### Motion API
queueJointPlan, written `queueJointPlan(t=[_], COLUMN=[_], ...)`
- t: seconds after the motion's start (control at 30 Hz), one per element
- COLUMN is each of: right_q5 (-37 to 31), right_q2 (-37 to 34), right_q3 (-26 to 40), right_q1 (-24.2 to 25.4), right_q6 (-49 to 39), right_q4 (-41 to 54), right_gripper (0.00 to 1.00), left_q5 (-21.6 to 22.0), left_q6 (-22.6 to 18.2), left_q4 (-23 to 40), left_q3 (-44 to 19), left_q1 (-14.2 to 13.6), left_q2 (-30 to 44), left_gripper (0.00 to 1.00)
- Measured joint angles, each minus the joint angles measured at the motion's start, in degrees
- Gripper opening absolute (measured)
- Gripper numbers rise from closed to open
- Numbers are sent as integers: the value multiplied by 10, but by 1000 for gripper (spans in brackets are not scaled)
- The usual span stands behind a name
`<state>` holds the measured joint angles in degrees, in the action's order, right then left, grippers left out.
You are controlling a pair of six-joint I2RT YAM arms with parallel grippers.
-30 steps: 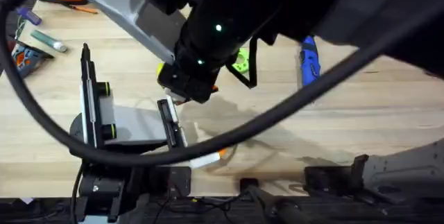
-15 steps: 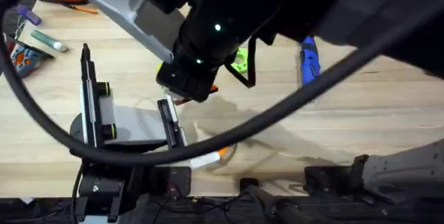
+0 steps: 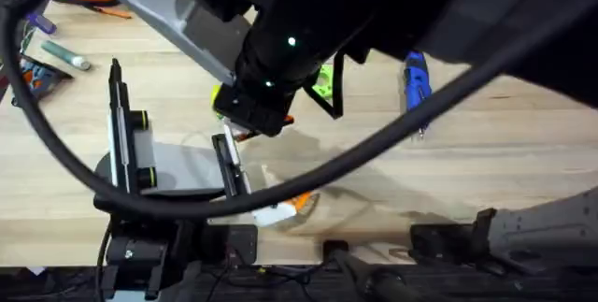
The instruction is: Pick up the gripper from the table and insert it into the empty holder that is missing its gripper. Then pick up a screw, insert it into the mounting hole, and use the screwdriver to tighten it. Finally, clean up the table by picking up the vegetable and placing it into the bucket.
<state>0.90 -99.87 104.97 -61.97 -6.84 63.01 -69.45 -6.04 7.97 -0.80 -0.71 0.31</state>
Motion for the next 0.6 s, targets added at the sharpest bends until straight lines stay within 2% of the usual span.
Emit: queueJointPlan(t=[0.6], right_q5=[0], right_q2=[0], right_q3=[-1], right_q1=[0], right_q6=[0], right_q4=[5], right_gripper=[6], left_q5=[0], left_q6=[0], left_q4=[0], left_q3=[0], left_q1=[0], left_q2=[0], left_gripper=[986])
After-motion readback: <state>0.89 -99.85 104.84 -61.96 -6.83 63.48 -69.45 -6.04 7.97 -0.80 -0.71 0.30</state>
